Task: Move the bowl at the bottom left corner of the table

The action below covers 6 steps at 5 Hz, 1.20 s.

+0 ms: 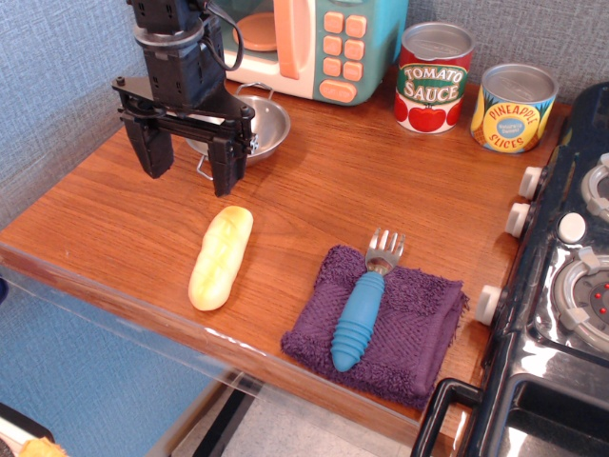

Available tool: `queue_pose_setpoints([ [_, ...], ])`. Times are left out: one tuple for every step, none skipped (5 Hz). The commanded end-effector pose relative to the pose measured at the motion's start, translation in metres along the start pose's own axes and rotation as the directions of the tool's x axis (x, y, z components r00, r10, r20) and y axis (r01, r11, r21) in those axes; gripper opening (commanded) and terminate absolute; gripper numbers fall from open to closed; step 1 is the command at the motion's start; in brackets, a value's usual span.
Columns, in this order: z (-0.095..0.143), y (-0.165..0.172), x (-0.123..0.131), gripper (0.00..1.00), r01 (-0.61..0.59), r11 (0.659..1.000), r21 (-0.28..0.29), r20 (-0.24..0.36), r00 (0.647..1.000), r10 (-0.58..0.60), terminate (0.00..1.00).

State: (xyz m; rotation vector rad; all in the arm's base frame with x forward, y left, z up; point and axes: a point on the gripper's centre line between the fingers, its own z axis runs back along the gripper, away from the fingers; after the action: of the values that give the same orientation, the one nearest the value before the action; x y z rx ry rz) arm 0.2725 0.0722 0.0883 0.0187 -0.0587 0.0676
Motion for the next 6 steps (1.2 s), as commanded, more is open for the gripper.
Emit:
queue_pose_setpoints([
  [0.000, 0.000, 0.000, 1.00, 0.000, 1.000, 0.000, 0.000, 1.000, 0.000, 0.00],
  [-0.007, -0.007, 0.032, 1.00, 0.002, 1.000, -0.004, 0.029, 1.000, -0.001, 0.00],
  [-0.016, -0.010, 0.079, 1.00, -0.009, 1.000, -0.011, 0.046, 0.999, 0.010, 0.00],
  [-0.020, -0.007, 0.115, 1.00, -0.025, 1.000, -0.002, 0.066, 0.998, 0.026, 0.00],
  [-0.033, -0.011, 0.130, 1.00, -0.007, 1.000, 0.014, 0.055, 0.998, 0.006, 0.00],
  [-0.051, -0.013, 0.130, 1.00, -0.003, 1.000, 0.024, 0.012, 1.000, 0.002, 0.00],
])
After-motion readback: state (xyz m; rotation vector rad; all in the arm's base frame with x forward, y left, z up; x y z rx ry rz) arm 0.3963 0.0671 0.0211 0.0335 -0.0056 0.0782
